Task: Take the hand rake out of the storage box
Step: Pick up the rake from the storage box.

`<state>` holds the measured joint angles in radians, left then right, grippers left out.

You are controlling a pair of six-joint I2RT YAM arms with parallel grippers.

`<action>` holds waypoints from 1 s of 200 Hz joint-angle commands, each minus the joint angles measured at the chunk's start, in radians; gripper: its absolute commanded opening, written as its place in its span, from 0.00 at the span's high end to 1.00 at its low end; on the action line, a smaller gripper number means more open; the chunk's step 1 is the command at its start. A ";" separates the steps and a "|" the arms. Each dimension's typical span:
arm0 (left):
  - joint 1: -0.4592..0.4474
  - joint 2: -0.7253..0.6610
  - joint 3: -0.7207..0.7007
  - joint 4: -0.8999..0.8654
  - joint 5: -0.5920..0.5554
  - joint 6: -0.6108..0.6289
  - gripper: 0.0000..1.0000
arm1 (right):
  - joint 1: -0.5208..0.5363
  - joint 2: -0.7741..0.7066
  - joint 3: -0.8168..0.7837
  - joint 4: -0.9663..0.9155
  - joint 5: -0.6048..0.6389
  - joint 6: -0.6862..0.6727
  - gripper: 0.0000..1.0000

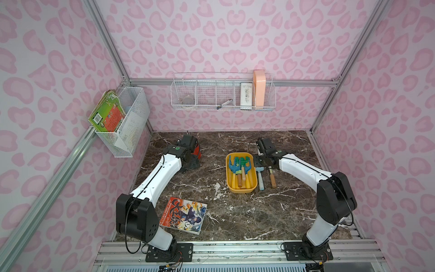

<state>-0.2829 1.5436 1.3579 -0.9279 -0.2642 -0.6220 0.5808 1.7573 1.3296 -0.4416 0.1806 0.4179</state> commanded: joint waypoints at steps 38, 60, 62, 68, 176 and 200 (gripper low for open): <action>-0.001 -0.019 -0.018 0.000 0.011 -0.001 0.11 | 0.162 0.153 0.175 -0.019 -0.007 0.105 0.61; -0.001 -0.031 -0.035 0.003 0.006 -0.002 0.11 | 0.190 0.220 0.244 -0.049 -0.010 0.137 0.61; 0.000 -0.032 -0.037 0.003 0.006 -0.003 0.11 | 0.191 0.223 0.245 -0.050 -0.011 0.140 0.61; -0.001 -0.036 -0.040 0.003 0.006 -0.002 0.11 | 0.195 0.228 0.246 -0.047 -0.017 0.150 0.62; 0.000 -0.059 -0.059 0.015 0.005 0.004 0.11 | 0.240 0.209 0.111 -0.001 -0.042 0.317 0.68; 0.000 -0.060 -0.060 0.016 0.008 0.004 0.11 | 0.238 0.227 0.111 -0.004 -0.046 0.324 0.68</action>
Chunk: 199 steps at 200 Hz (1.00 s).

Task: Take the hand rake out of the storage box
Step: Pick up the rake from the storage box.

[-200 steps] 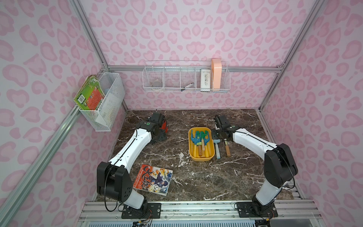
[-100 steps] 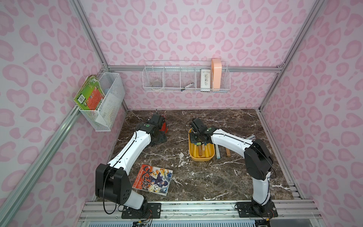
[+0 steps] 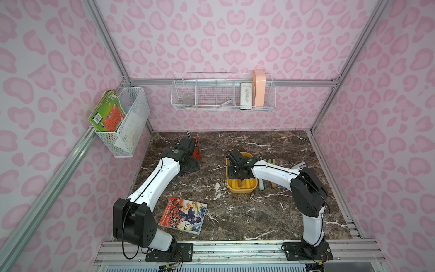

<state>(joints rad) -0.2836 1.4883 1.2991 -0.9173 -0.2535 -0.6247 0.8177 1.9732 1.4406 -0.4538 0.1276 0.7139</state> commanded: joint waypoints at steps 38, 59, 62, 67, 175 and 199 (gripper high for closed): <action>0.000 -0.007 -0.003 0.005 -0.006 0.014 0.11 | -0.001 0.048 0.006 0.010 0.033 0.057 0.68; 0.001 -0.008 -0.003 0.002 -0.012 0.017 0.11 | -0.002 0.050 0.009 0.008 0.054 0.064 0.68; 0.001 -0.009 -0.002 0.003 -0.011 0.017 0.11 | -0.003 0.051 0.009 0.007 0.054 0.064 0.68; 0.002 -0.010 -0.001 0.002 -0.011 0.017 0.11 | -0.003 0.054 0.012 0.007 0.052 0.065 0.68; 0.001 -0.004 0.008 -0.002 -0.013 0.011 0.11 | -0.019 0.078 0.014 0.044 0.023 0.067 0.81; 0.002 0.001 0.012 -0.004 -0.015 0.008 0.11 | -0.021 0.036 0.012 0.047 0.036 0.065 0.82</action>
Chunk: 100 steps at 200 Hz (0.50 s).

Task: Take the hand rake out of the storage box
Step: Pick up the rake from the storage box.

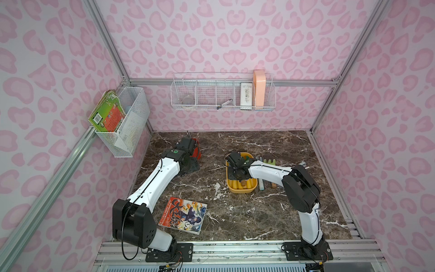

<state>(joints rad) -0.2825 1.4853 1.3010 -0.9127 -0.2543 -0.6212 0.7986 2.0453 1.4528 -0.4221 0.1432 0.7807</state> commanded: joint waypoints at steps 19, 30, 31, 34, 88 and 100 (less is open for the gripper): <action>0.000 0.010 0.019 -0.015 -0.020 0.005 0.11 | -0.011 -0.079 -0.002 0.014 0.024 -0.010 0.83; 0.000 0.013 0.025 -0.017 -0.021 0.005 0.11 | -0.021 -0.105 -0.005 0.013 0.021 -0.020 0.83; 0.000 0.013 0.025 -0.017 -0.021 0.005 0.11 | -0.022 -0.107 -0.006 0.013 0.020 -0.021 0.83; 0.000 0.016 0.027 -0.017 -0.021 0.003 0.11 | -0.026 -0.115 -0.007 0.014 0.018 -0.026 0.83; 0.000 0.031 0.048 -0.030 -0.027 0.006 0.11 | -0.174 -0.297 -0.114 -0.002 0.018 -0.265 0.83; 0.001 0.032 0.045 -0.029 -0.036 0.008 0.11 | -0.237 -0.339 -0.150 -0.027 0.031 -0.332 0.83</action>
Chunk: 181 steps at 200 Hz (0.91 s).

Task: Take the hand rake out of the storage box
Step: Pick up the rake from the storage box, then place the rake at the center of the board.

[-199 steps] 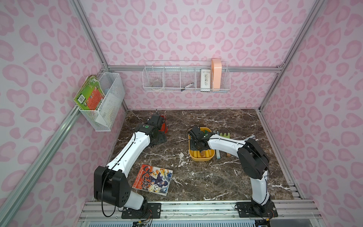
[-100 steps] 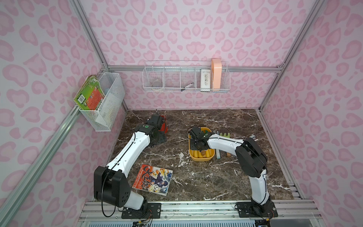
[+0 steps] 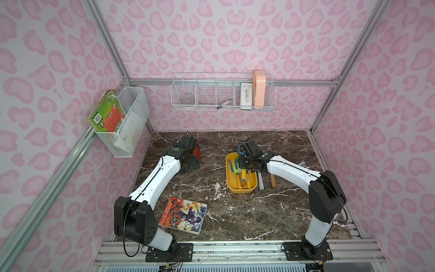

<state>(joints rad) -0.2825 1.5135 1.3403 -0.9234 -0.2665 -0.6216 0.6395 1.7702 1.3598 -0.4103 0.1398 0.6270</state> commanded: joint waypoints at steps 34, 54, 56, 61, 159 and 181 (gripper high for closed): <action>0.000 0.035 0.032 -0.024 -0.013 0.007 0.11 | -0.302 -0.163 -0.184 -0.032 -0.049 -0.320 0.83; 0.001 0.044 0.043 -0.024 -0.011 0.006 0.11 | -0.373 -0.169 -0.215 -0.064 -0.023 -0.387 0.83; 0.001 0.045 0.044 -0.024 -0.013 0.006 0.11 | -0.379 -0.167 -0.218 -0.065 -0.018 -0.391 0.83; 0.000 0.047 0.046 -0.026 -0.013 0.008 0.11 | -0.393 -0.162 -0.224 -0.069 -0.010 -0.404 0.83; -0.001 0.065 0.063 -0.043 -0.010 0.002 0.11 | -0.545 -0.060 -0.238 -0.059 -0.114 -0.540 0.82; -0.001 0.070 0.070 -0.043 -0.012 0.005 0.11 | -0.546 -0.037 -0.243 -0.052 -0.136 -0.542 0.82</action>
<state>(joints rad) -0.2829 1.5768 1.3998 -0.9501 -0.2726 -0.6216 0.0937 1.7164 1.1141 -0.4679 0.0387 0.1036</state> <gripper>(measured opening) 0.890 0.187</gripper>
